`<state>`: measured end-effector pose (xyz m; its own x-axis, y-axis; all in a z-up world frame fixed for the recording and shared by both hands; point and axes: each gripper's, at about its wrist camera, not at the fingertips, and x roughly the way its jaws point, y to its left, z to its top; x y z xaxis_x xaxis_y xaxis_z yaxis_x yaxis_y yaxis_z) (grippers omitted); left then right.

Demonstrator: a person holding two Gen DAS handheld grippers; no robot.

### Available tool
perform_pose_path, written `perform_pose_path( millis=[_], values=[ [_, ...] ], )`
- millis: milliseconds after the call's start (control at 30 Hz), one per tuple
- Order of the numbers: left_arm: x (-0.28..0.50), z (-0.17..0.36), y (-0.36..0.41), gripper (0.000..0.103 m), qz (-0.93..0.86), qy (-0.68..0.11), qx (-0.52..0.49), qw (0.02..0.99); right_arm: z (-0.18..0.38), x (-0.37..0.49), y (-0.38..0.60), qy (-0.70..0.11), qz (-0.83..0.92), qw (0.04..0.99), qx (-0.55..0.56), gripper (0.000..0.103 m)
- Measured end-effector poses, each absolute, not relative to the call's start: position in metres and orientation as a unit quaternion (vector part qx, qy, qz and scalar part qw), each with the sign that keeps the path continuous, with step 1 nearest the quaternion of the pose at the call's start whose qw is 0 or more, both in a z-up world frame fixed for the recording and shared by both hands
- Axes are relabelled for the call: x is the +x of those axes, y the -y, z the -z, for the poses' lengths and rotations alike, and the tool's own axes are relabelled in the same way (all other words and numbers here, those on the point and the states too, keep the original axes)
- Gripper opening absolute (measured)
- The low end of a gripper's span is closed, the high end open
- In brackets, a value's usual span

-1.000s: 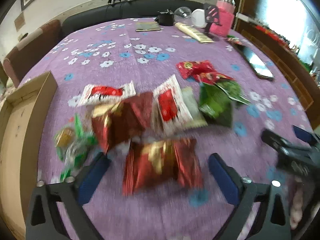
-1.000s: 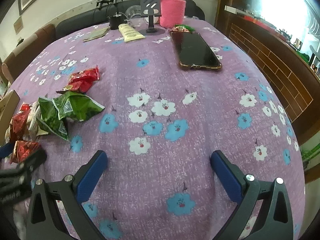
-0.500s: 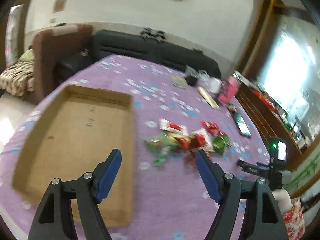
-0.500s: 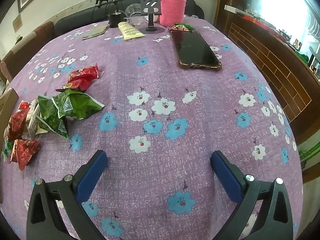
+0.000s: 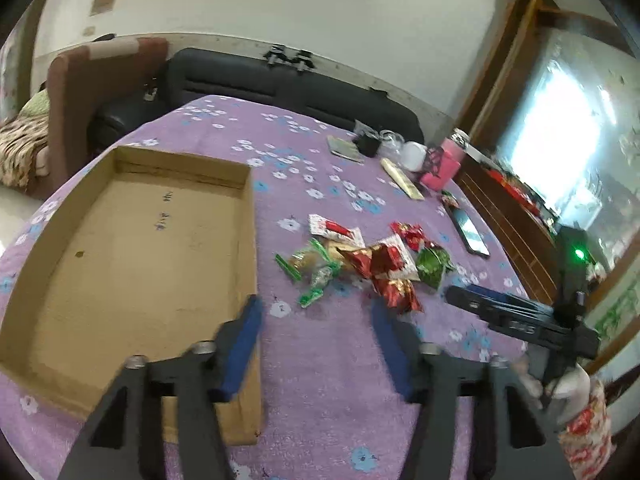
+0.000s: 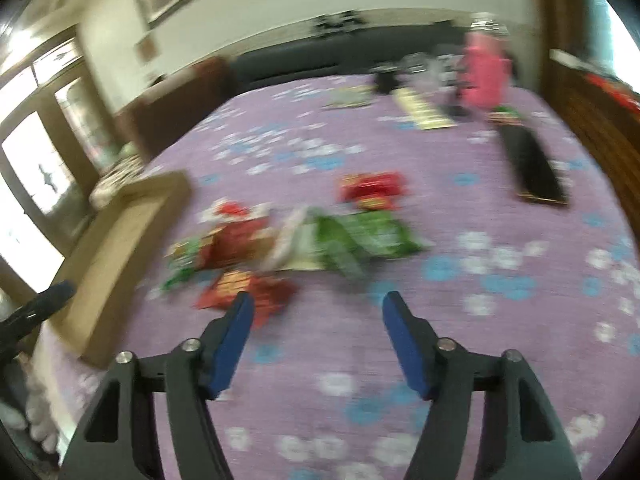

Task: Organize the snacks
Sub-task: 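Close the left tool on a dark red foil candy while the right tool approaches another red candy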

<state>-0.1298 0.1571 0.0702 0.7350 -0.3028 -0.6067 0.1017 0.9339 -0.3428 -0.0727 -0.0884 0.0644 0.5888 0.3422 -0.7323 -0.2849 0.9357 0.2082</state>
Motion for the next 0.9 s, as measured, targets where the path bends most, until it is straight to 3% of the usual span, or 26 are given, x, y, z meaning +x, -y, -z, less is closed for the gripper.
perform_pose_path(
  millis=[333,467,567,633,667,700,900],
  values=[
    [-0.111,-0.067,-0.151,0.041,0.134,-0.364,-0.141,0.911,-0.04,-0.052,0.045,-0.437,-0.234,0.868,0.038,0.065],
    [-0.1,-0.071,-0.145,0.046,0.141,-0.368,-0.129,0.91,-0.033,-0.047,0.038,-0.438,-0.231,0.868,0.035,0.065],
    [-0.09,-0.076,-0.138,0.052,0.145,-0.373,-0.108,0.91,-0.032,-0.045,0.042,-0.435,-0.236,0.867,0.049,0.043],
    [-0.08,-0.079,-0.13,0.052,0.152,-0.379,-0.088,0.909,-0.034,-0.045,0.048,-0.434,-0.249,0.863,0.071,0.034],
    [-0.074,-0.081,-0.124,0.052,0.155,-0.382,-0.073,0.908,-0.034,-0.045,0.051,-0.436,-0.255,0.86,0.08,0.018],
    [-0.069,-0.081,-0.118,0.052,0.158,-0.384,-0.055,0.908,-0.034,-0.046,0.054,-0.438,-0.267,0.853,0.093,0.011],
    [-0.036,-0.074,-0.08,0.052,0.192,-0.4,0.037,0.895,-0.037,-0.053,0.065,-0.437,-0.265,0.853,0.1,0.008]
  ],
)
